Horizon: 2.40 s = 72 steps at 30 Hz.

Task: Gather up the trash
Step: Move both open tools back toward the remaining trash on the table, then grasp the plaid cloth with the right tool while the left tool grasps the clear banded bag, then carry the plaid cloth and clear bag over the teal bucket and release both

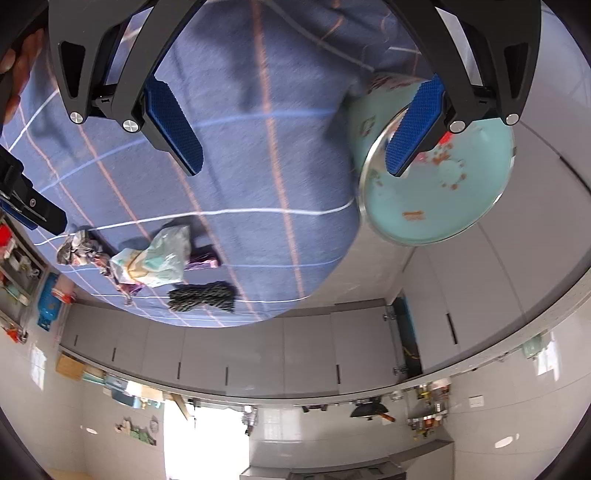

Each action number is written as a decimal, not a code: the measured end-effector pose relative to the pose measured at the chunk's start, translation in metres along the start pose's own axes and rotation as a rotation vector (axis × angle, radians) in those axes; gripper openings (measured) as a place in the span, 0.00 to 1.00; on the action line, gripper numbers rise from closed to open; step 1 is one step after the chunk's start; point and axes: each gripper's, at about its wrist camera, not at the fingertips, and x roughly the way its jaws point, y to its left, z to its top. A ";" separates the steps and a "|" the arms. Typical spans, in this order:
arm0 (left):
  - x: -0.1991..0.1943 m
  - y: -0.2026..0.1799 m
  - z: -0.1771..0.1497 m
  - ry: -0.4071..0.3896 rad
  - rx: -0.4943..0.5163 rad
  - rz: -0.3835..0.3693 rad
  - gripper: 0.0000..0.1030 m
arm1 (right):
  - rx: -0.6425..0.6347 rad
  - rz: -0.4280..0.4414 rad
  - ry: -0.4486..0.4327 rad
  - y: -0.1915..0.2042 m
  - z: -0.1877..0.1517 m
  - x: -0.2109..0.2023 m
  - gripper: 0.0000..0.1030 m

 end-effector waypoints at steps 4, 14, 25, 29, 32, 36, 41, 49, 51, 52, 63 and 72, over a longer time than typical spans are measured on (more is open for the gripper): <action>0.013 -0.016 0.014 -0.010 0.032 -0.030 0.93 | 0.030 -0.049 -0.003 -0.022 0.009 0.003 0.83; 0.053 -0.062 0.048 0.012 0.099 -0.133 0.92 | 0.087 -0.138 0.074 -0.075 0.037 0.040 0.82; 0.103 -0.099 0.078 0.047 0.156 -0.165 0.88 | -0.045 -0.142 0.240 -0.083 0.061 0.109 0.73; 0.111 -0.109 0.080 0.070 0.172 -0.206 0.76 | -0.039 -0.092 0.316 -0.085 0.055 0.124 0.52; 0.117 -0.117 0.078 0.088 0.178 -0.230 0.68 | -0.030 -0.059 0.326 -0.084 0.049 0.125 0.40; 0.117 -0.126 0.075 0.099 0.191 -0.276 0.50 | -0.028 -0.054 0.314 -0.079 0.045 0.113 0.33; 0.111 -0.129 0.068 0.102 0.202 -0.313 0.33 | 0.026 -0.039 0.267 -0.078 0.042 0.088 0.32; 0.070 -0.112 0.058 0.039 0.160 -0.344 0.24 | 0.102 -0.029 0.179 -0.075 0.035 0.047 0.32; 0.060 -0.105 0.053 0.031 0.141 -0.348 0.21 | 0.106 -0.028 0.171 -0.071 0.035 0.043 0.32; 0.054 -0.098 0.049 0.028 0.118 -0.352 0.21 | 0.104 -0.026 0.166 -0.069 0.035 0.040 0.32; 0.013 -0.050 0.028 -0.014 0.015 -0.333 0.16 | 0.110 0.004 0.121 -0.036 0.019 0.018 0.32; -0.011 -0.026 0.017 -0.051 -0.012 -0.281 0.15 | 0.064 0.044 0.114 -0.001 0.013 0.005 0.32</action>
